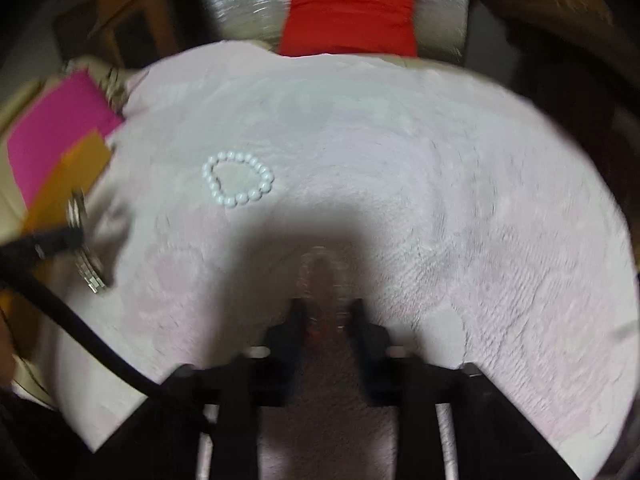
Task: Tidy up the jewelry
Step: 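Lift the watch with left tool while right tool holds the pink bracelet, then carry watch and pink bracelet into the orange box and open both tools, then grasp the white bead bracelet on the sheet with right tool, then lift the white bracelet with right tool and move toward the box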
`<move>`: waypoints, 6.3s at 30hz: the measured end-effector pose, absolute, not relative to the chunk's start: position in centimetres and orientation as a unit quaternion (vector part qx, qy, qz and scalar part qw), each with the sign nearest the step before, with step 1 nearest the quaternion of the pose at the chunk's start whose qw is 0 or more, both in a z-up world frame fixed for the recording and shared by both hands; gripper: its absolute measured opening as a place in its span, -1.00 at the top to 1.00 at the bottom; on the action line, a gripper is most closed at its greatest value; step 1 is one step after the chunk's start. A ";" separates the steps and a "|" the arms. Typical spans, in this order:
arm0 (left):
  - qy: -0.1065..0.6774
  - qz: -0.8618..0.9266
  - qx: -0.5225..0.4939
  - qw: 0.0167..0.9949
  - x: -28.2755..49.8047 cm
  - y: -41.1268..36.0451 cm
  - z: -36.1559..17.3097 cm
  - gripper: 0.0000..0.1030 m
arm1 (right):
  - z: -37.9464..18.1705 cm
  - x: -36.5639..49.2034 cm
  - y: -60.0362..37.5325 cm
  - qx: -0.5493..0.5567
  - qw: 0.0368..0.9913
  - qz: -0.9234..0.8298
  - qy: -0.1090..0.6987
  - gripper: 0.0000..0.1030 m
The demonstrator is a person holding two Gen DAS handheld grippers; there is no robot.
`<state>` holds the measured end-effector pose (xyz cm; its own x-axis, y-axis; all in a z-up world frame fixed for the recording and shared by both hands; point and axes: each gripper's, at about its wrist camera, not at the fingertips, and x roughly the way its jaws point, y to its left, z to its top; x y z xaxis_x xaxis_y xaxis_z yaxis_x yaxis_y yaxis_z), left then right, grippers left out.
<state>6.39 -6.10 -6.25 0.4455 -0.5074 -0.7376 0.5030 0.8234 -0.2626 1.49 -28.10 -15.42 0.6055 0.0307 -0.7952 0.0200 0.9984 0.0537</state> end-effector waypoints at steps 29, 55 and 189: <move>0.352 -0.282 -0.074 0.890 3.4 2.9 -0.3 0.89 | -4.5 -1.2 -24.5 0.162 0.930 0.121 0.309 0.84; 0.456 -0.100 -0.159 0.870 5.9 19.0 -8.1 0.52 | -6.0 17.7 6.7 0.184 0.870 0.246 0.386 0.78; 0.414 -0.069 0.154 0.894 9.0 -5.9 -8.6 -0.51 | -12.2 5.6 -25.3 0.105 0.897 0.076 0.422 0.79</move>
